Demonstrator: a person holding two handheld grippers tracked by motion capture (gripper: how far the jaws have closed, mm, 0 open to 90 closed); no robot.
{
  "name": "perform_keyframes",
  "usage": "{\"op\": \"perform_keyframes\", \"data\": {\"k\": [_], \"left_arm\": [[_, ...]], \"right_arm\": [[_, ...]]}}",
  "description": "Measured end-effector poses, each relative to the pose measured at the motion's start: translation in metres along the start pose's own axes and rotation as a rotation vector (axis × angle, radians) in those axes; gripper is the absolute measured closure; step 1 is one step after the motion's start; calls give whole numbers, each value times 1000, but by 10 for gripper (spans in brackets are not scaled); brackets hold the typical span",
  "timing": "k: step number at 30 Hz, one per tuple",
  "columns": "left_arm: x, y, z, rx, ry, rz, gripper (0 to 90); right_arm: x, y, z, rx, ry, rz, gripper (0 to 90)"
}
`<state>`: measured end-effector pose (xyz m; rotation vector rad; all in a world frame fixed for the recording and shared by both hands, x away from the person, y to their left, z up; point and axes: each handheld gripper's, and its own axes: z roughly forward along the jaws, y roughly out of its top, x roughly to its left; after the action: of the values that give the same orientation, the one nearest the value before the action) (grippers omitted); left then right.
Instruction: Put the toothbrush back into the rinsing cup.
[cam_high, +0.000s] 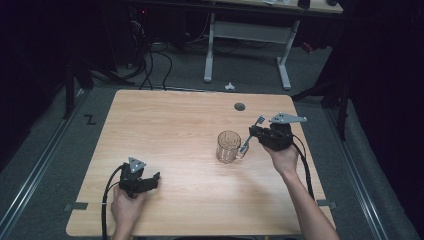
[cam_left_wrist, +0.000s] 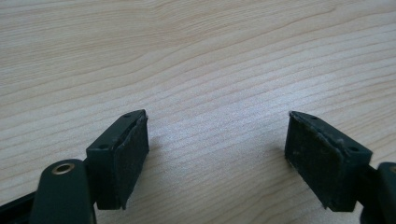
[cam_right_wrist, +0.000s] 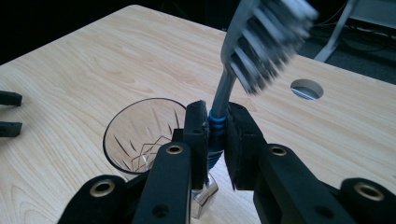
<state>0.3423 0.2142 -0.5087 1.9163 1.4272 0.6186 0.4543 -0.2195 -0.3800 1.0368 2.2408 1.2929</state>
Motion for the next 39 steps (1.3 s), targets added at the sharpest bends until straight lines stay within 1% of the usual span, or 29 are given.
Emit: {"op": "perform_keyframes", "data": {"k": [6,13,21,24,28,29,35,39], "left_arm": [[0,0,0,0,0,0,222],[0,0,0,0,0,0,222],[0,0,0,0,0,0,222],[0,0,0,0,0,0,222],[0,0,0,0,0,0,222],[0,0,0,0,0,0,222],[0,0,0,0,0,0,222],[0,0,0,0,0,0,222]], "right_arm": [[1,-3,2,5,-8,-2,803],[6,-4,6,5,-30,-21,806],[8,-5,7,1,-37,-21,806],[10,-6,9,6,-46,-40,806],[12,-7,12,11,-49,-50,806],[13,-8,13,14,-61,-57,806],[16,-9,17,23,-65,-77,806],[17,-10,18,29,-64,-73,806]]}}
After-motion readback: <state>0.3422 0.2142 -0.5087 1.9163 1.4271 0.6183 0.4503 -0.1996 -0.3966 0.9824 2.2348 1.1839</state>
